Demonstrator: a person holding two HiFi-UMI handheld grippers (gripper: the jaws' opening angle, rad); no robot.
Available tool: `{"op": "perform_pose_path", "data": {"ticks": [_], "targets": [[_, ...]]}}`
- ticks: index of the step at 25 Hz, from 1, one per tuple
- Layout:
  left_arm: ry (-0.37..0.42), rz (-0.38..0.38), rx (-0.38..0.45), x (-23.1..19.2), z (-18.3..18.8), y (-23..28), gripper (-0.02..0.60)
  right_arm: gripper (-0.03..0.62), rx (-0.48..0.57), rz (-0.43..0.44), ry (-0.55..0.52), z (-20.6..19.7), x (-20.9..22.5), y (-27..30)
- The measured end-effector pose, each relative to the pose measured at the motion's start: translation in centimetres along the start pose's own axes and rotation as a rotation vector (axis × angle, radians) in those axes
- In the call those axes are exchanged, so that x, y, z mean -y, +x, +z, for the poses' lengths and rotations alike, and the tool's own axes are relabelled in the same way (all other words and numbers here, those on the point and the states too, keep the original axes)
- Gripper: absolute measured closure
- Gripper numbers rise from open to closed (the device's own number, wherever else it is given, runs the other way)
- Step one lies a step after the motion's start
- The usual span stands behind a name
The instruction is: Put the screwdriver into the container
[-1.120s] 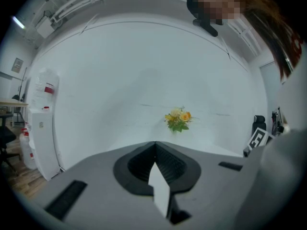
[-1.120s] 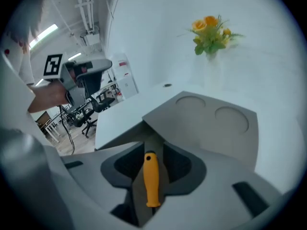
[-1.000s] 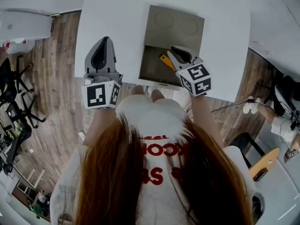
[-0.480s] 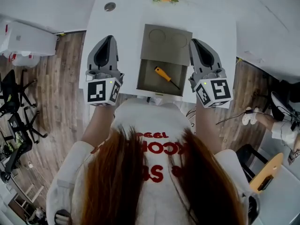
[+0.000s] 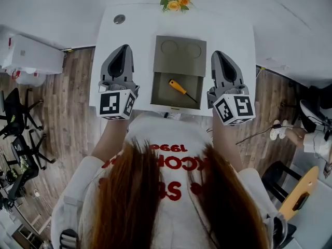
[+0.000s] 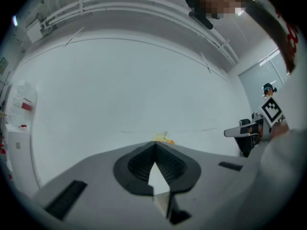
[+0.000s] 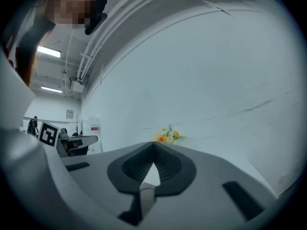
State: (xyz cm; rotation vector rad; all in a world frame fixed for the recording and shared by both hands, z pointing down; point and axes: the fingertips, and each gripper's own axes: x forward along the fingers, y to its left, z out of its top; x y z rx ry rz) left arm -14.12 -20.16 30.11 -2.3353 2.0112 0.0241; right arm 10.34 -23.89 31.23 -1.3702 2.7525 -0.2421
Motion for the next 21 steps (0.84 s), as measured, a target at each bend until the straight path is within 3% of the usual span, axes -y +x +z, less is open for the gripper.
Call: {"op": "perform_pose_path", "data": {"ticks": [21], "targets": [[0.025, -0.005, 0.024, 1.1, 0.8, -0.7, 0.575, 0.591, 0.016, -0.017, -0.077, 1.4, -0.1, -1.4]]}}
